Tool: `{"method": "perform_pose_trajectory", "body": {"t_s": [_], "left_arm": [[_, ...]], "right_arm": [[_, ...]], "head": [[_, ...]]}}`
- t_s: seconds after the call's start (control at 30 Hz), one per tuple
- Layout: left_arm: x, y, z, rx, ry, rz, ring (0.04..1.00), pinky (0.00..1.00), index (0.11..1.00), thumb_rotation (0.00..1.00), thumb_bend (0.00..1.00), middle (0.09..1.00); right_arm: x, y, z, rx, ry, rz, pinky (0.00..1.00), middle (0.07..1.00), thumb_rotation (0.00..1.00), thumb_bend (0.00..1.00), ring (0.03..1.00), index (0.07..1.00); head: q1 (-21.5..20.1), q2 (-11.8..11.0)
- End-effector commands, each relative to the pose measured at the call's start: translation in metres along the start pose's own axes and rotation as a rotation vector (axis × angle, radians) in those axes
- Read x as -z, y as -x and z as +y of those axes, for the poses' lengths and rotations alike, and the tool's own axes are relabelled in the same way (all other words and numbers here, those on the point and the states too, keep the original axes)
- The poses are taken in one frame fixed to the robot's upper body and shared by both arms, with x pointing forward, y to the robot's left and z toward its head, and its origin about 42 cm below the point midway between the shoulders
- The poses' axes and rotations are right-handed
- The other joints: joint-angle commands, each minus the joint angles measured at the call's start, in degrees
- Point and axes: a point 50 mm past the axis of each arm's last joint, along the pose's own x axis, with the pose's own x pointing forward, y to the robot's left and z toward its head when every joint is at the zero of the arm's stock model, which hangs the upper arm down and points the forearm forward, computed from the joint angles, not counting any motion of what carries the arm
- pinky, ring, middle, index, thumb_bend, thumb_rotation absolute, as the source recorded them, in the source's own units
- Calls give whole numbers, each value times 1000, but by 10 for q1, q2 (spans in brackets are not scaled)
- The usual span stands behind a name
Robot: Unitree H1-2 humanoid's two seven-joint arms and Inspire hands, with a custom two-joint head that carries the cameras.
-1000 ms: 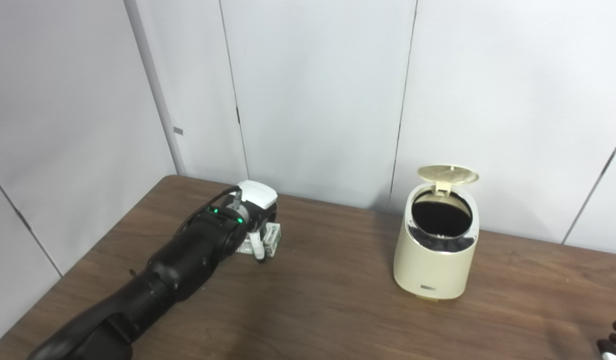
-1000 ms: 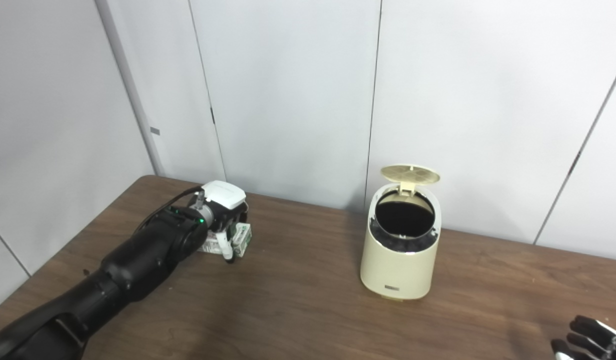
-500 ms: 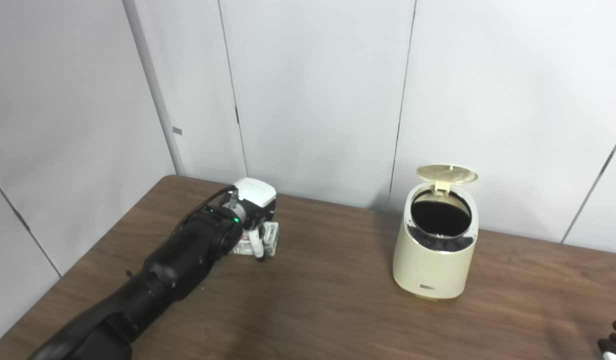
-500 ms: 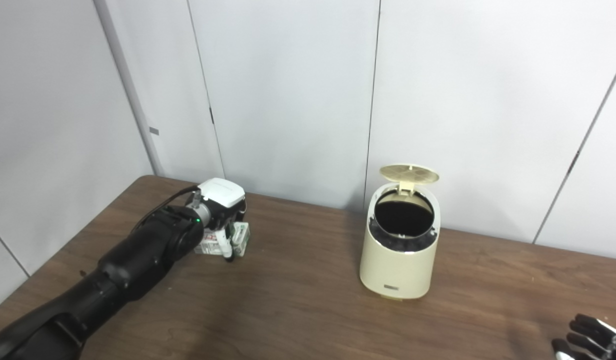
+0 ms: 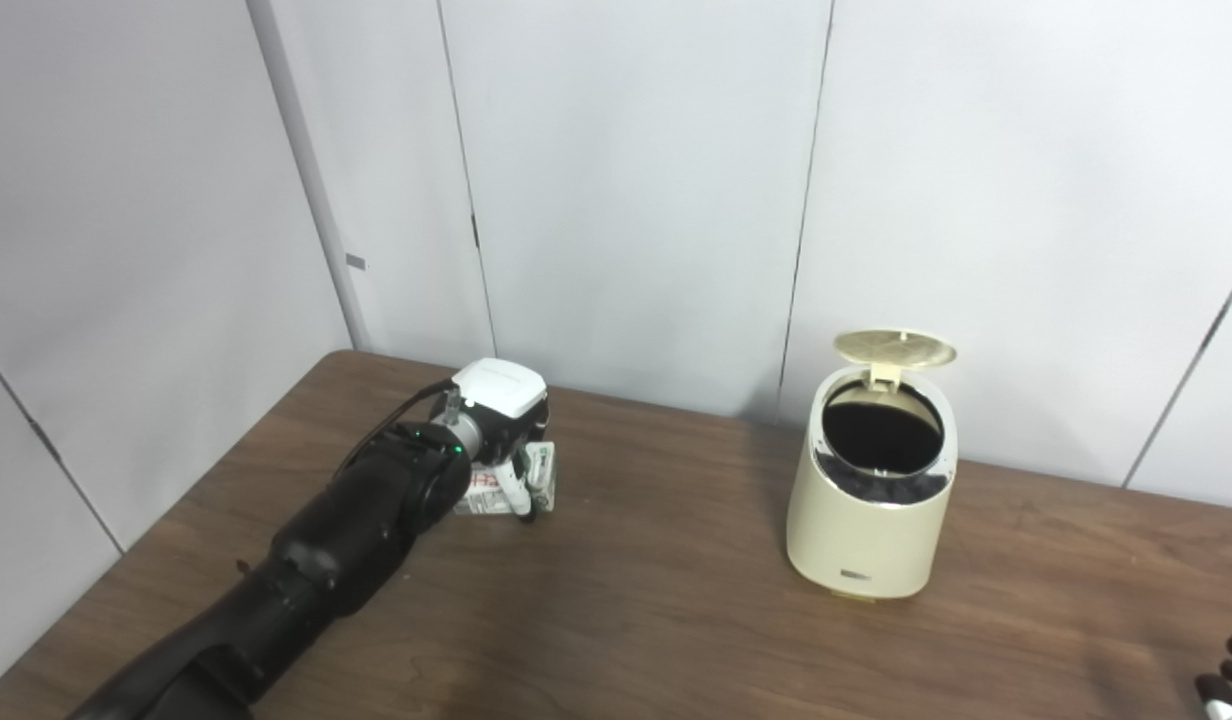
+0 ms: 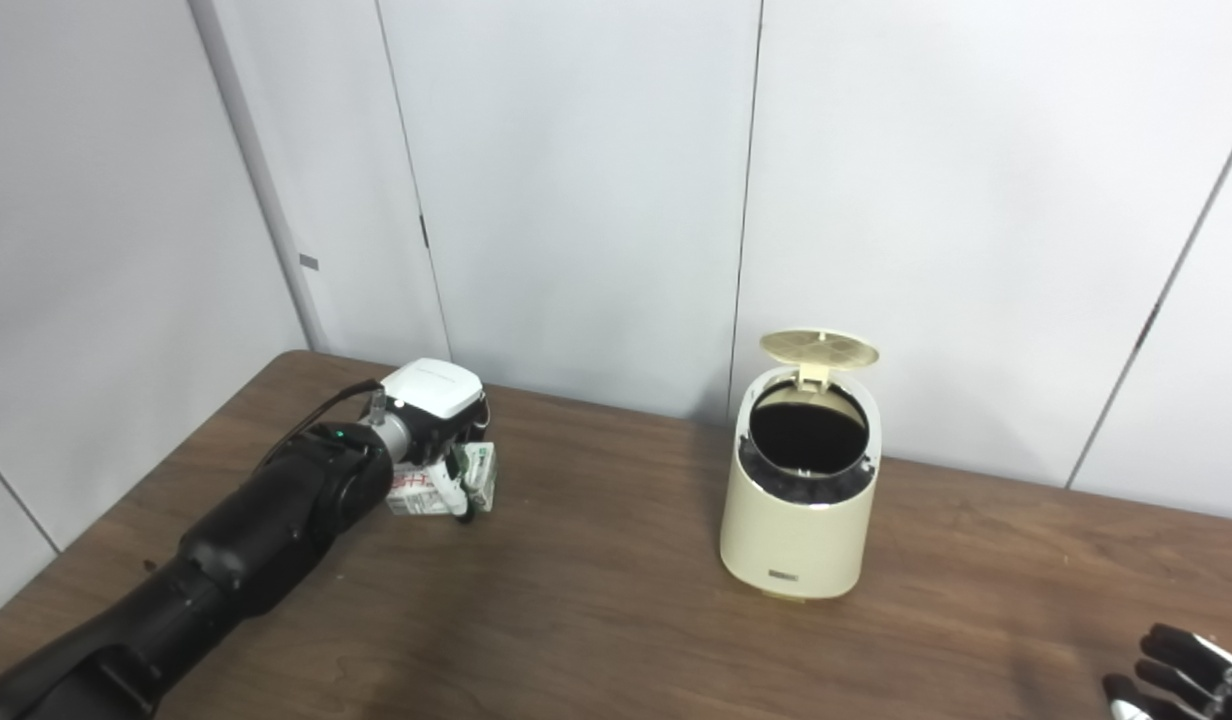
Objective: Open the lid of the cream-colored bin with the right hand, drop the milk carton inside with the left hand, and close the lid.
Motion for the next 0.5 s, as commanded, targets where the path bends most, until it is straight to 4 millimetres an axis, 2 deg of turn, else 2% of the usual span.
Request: {"method": "perform_pose_trajectory", "body": {"t_s": [0.0, 0.13, 0.17, 0.2, 0.27, 0.3, 0.37, 0.43, 0.47], "left_arm": [[7, 3, 29, -126, 23, -6, 594, 849, 442, 0, 521, 524], [6, 12, 31, -211, 204, -15, 580, 839, 447, 0, 520, 527], [6, 15, 30, -233, 317, -19, 572, 842, 450, 0, 521, 522], [7, 19, 28, -250, 429, -25, 550, 630, 453, 0, 520, 525], [9, 23, 23, -271, 594, -43, 553, 505, 453, 0, 518, 532], [10, 26, 20, -284, 672, -58, 584, 492, 469, 0, 521, 510], [13, 29, 14, -328, 833, -102, 639, 531, 477, 0, 522, 500], [14, 32, 8, -383, 986, -143, 601, 505, 479, 0, 522, 494], [11, 34, 5, -419, 1089, -167, 583, 495, 462, 0, 517, 521]], "right_arm": [[-17, -5, 2, 6, -13, -69, 603, 699, 0, 178, 687, 681], [-15, -5, 4, 4, -15, -80, 607, 694, 0, 194, 684, 679], [-14, -5, 5, 6, -14, -78, 599, 688, 0, 198, 679, 673], [-14, -5, 6, 7, -14, -74, 597, 684, 0, 204, 674, 668], [-14, -6, 7, 8, -15, -69, 603, 682, 0, 209, 673, 665], [-13, -6, 8, 6, -15, -74, 616, 690, 0, 201, 682, 672], [-12, -6, 10, 7, -19, -75, 624, 702, 0, 196, 693, 683], [-11, -6, 11, 10, -21, -69, 649, 718, 0, 203, 711, 699], [-10, -6, 12, 15, -28, -56, 652, 719, 0, 206, 712, 703]], "head": [[1, 1], [-7, 1], [-10, 0], [-14, -2], [-18, -3], [-26, -4], [-36, -5], [-40, -5], [-43, -4]]}}
